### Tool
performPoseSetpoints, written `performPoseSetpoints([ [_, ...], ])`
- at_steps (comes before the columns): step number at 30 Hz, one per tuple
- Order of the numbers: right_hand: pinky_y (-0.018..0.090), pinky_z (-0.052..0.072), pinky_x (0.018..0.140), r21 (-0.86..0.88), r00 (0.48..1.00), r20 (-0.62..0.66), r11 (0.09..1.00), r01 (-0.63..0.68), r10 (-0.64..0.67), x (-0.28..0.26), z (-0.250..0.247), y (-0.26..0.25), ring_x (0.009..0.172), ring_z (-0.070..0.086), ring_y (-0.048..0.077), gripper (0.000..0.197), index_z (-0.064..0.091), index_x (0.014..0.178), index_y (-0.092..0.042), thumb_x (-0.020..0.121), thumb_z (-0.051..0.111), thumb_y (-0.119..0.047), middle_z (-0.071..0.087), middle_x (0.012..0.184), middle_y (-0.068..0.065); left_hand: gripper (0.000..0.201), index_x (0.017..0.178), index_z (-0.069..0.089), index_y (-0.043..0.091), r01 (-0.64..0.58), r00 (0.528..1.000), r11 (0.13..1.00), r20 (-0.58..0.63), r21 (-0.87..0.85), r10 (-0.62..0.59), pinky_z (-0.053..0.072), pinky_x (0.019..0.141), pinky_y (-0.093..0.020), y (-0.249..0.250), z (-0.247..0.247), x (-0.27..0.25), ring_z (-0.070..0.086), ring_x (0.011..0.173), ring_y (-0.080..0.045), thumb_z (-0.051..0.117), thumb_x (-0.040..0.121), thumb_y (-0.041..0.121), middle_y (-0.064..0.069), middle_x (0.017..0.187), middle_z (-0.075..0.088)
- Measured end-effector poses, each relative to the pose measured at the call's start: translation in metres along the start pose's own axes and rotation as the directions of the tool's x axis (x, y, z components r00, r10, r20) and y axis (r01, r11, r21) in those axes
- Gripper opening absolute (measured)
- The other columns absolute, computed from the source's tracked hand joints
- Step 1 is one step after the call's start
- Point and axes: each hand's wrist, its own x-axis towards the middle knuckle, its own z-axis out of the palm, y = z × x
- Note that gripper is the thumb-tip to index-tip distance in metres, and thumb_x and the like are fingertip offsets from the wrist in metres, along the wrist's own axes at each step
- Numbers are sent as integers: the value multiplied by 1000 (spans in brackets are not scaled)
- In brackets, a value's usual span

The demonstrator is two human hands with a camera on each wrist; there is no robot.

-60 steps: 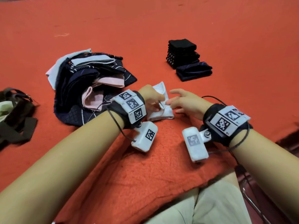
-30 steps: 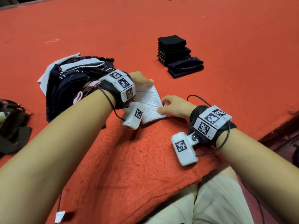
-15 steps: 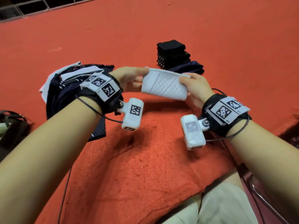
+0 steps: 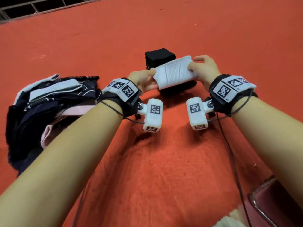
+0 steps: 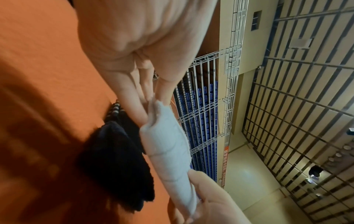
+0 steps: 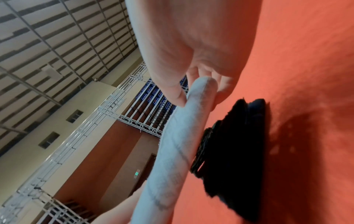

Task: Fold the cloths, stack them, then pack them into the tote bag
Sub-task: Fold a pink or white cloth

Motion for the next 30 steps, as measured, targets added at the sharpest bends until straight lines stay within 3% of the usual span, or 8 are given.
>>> performPoseSetpoints([
  [3, 18, 43, 67, -93, 995, 8, 991, 96, -95, 19, 4, 1, 75, 50, 6, 43, 53, 123, -15, 81, 53, -6, 51, 95, -5, 10, 99, 60, 8, 3, 999, 997, -48, 71, 1, 52, 47, -18, 5, 6, 19, 57, 46, -3, 56, 94, 16, 4, 55, 61],
  [5, 20, 44, 68, -134, 992, 16, 983, 126, -125, 31, 7, 2, 73, 51, 8, 44, 55, 122, -18, 81, 52, -5, 51, 85, -10, 13, 100, 61, 7, 22, 997, 996, -82, 81, -15, 56, 51, -20, 6, 8, 30, 61, 67, -8, 58, 92, 18, -2, 78, 66],
  [7, 25, 45, 81, -164, 992, 29, 978, 130, -127, 41, 10, 5, 86, 52, 11, 43, 57, 122, -18, 82, 52, -5, 50, 86, -13, 12, 94, 61, 7, 33, 994, 996, -107, 77, -25, 58, 58, -22, 5, 10, 40, 64, 80, -12, 59, 91, 18, -6, 95, 65],
  [12, 21, 44, 80, -266, 993, 97, 959, 98, -74, 57, 11, 16, 94, 53, 14, 44, 56, 128, -19, 84, 54, -11, 55, 108, 0, 12, 84, 60, 6, 68, 992, 997, -109, 31, -64, 55, 51, -17, -4, 14, 57, 63, 71, -10, 58, 93, 14, -5, 89, 65],
  [16, 26, 37, 103, -361, 980, 198, 928, 89, -17, 55, 8, 31, 122, 50, 19, 46, 50, 135, -17, 89, 52, -16, 53, 135, 4, 16, 79, 58, 9, 134, 987, 983, -111, 126, -120, 49, 40, -16, -16, 12, 63, 60, 64, -9, 61, 91, 20, 0, 76, 61],
  [19, 23, 24, 109, -409, 965, 260, 907, 96, 15, 54, 6, 35, 134, 38, 17, 49, 40, 142, -17, 94, 46, -22, 42, 146, 3, 20, 78, 56, 14, 151, 985, 967, -115, 205, -129, 50, 41, -16, -21, 11, 62, 56, 67, -9, 61, 91, 29, 3, 76, 57],
  [25, 37, 15, 117, -553, 944, 314, 828, 94, 103, 57, 10, 40, 140, 29, 24, 50, 29, 147, -17, 97, 35, -24, 32, 152, 5, 20, 80, 55, 18, 191, 981, 944, -75, 267, -177, 49, 41, -15, -22, 9, 59, 52, 66, -7, 56, 92, 34, 7, 79, 54],
  [30, 35, 15, 117, -582, 950, 293, 808, 88, 108, 53, 9, 38, 140, 28, 24, 50, 28, 147, -17, 98, 33, -24, 31, 152, 6, 22, 78, 52, 20, 172, 985, 932, -80, 319, -155, 45, 45, -15, -22, 13, 55, 49, 65, -6, 52, 92, 36, 9, 77, 51],
])
